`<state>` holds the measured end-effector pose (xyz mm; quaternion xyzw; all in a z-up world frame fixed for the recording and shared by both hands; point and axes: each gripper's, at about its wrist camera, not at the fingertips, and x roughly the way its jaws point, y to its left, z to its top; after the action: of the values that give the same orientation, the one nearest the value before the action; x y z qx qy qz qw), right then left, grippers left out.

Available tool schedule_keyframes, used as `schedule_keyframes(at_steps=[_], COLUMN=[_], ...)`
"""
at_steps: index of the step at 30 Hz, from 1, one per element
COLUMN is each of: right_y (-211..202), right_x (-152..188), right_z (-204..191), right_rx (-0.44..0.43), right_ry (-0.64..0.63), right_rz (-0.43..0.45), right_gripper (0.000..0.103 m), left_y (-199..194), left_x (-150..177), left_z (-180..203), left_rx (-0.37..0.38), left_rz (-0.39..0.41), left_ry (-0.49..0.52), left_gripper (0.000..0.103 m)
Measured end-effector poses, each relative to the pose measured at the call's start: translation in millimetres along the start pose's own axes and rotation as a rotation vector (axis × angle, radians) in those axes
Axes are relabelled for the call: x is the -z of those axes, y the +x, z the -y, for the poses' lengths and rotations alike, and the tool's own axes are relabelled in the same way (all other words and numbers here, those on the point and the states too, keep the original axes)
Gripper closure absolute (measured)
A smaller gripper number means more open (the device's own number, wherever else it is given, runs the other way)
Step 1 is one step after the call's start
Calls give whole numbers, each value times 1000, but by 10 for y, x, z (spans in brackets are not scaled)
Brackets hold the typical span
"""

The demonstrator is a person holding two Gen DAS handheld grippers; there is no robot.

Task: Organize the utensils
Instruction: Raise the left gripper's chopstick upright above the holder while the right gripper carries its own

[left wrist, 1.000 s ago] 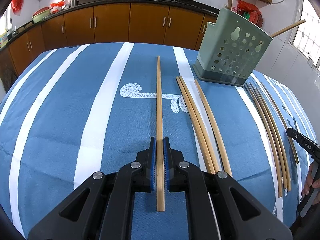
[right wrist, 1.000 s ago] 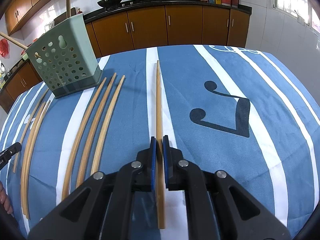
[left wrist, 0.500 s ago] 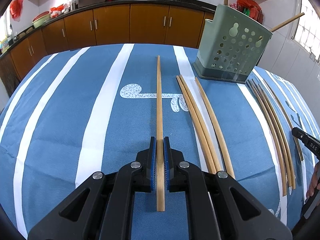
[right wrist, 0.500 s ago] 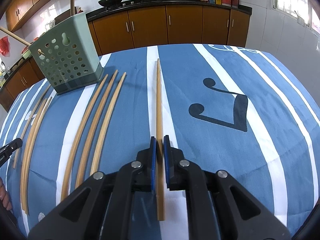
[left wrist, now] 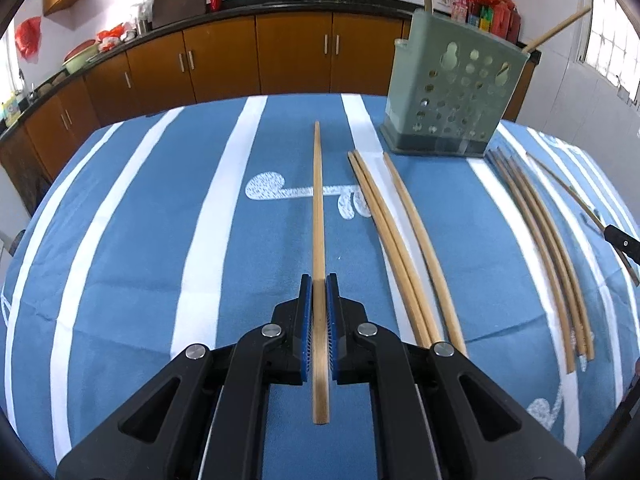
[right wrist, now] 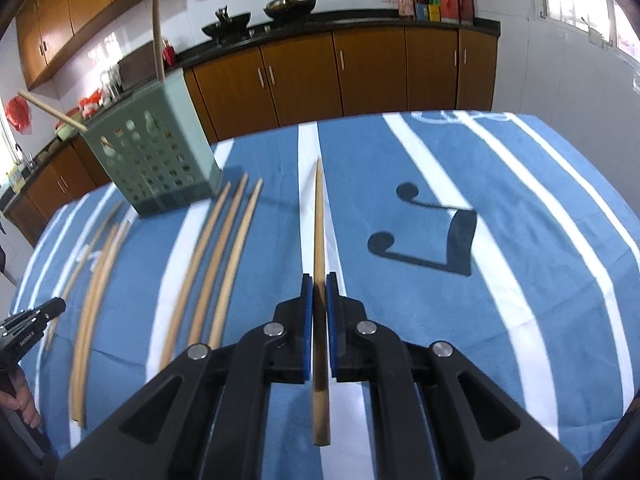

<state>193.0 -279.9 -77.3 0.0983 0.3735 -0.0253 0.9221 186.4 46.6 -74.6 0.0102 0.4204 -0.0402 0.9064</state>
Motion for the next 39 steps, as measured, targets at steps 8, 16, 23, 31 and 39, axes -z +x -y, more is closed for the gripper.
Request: schedule_keyframes(at_steps=[8,16,23,31,39], right_y=[-233,-449,-704,-902,-949], right_x=[-106,-230,-384,-522,-580], right_z=[11,-6,-50,-109,-155], right_rx=[-10,-21,-41,-58,-61], right_ry=[4,4,6,-13,-31], right_rz=[77,156,247,314,330], right_gripper=[95,95,95,95,95], left_y=[-295,-552,-832,-1058,-1095], left_x=[-109,-259,-444,-565,-622], left_z=[-53,-81,-83,-110,-105], left_rx=[25,45,56,52,45], left_rz=[76,161,259,329,343], left_ry=[-34,-54,-74,-80,-79], left_gripper=[96,96,96,96,96])
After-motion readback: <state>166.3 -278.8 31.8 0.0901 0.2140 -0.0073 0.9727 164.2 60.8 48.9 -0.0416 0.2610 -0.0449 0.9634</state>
